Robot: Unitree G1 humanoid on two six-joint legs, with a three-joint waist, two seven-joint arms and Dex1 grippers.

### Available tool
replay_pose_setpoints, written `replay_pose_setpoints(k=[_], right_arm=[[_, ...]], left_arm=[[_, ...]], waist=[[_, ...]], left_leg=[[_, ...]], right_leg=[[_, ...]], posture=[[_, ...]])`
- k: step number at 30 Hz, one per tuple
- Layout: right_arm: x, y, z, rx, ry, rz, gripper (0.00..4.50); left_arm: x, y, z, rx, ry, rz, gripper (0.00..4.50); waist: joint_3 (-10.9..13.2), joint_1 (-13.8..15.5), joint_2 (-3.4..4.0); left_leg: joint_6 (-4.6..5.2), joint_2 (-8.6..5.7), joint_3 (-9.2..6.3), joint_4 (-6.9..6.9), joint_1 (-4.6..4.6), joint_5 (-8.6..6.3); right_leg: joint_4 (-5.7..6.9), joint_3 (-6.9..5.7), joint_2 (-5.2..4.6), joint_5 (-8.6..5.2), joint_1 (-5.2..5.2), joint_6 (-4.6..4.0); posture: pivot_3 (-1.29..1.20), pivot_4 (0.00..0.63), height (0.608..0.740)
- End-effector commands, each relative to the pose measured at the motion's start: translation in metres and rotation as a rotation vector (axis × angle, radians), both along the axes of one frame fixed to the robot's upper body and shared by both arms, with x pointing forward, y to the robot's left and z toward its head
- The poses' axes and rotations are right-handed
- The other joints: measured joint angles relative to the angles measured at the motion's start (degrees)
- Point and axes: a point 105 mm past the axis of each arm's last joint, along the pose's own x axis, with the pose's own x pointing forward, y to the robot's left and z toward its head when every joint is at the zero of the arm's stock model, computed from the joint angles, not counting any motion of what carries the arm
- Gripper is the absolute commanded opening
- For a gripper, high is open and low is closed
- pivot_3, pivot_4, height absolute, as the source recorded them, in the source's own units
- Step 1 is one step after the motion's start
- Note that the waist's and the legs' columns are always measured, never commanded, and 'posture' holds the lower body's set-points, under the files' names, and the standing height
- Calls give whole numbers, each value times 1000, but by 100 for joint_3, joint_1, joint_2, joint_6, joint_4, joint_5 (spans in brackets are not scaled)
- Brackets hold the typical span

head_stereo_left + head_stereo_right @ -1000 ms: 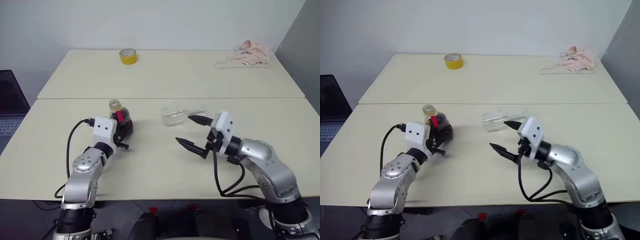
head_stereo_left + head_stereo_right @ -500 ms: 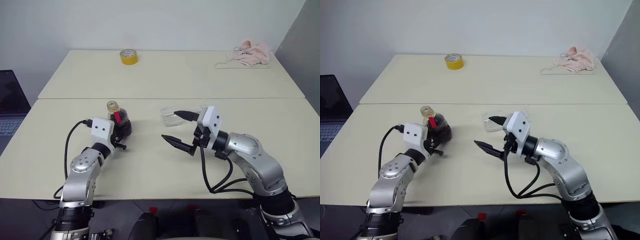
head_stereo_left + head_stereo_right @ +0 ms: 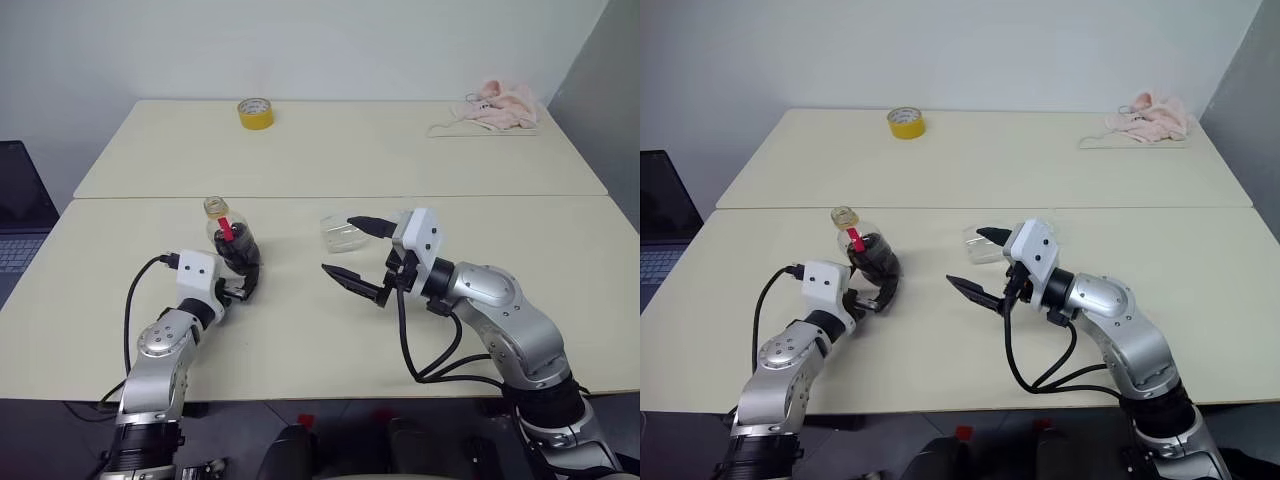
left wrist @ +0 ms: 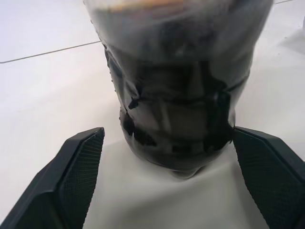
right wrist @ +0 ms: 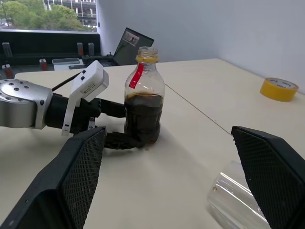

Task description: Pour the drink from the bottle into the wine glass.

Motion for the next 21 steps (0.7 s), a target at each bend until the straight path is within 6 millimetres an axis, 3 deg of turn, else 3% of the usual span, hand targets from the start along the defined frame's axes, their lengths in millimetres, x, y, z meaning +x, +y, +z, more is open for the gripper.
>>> replay_pose_setpoints(k=[1, 6, 13, 16, 21], right_arm=[[-5, 0, 10, 20, -38, 21, 4500], [-7, -10, 3, -2, -30, -4, 4500], [-11, -33, -4, 17, 1, -77, 4500], [-10, -45, -12, -3, -2, -143, 4500], [4, -58, -25, -114, -91, -290, 4500]], left_arm=[[-2, 1, 12, -2, -58, 0, 4468], [-14, 5, 14, 35, -104, 14, 4468], [-45, 6, 14, 116, -115, -52, 4468], [-55, 1, 9, 182, -99, -142, 4468], [-51, -20, 21, 115, -115, -265, 4468]], waist=[[0, 0, 0], [0, 2, 0], [0, 10, 0], [1, 13, 1], [1, 31, 1]], left_leg=[[0, 0, 0, 0, 0, 0], [0, 0, 1, -1, -1, 0], [1, 2, 0, -4, -1, -1], [2, 2, 2, -7, 1, -1], [2, 0, 2, -2, 2, -1]], right_leg=[[0, 0, 0, 0, 0, 0], [-3, 1, -1, 0, 0, 0], [-7, 2, -2, 0, 2, 0], [-8, 4, -2, 0, 5, 0], [-9, 0, -1, 0, 9, 0]], posture=[[0, 150, 740], [0, 150, 740], [0, 150, 740], [0, 150, 740], [0, 150, 740]])
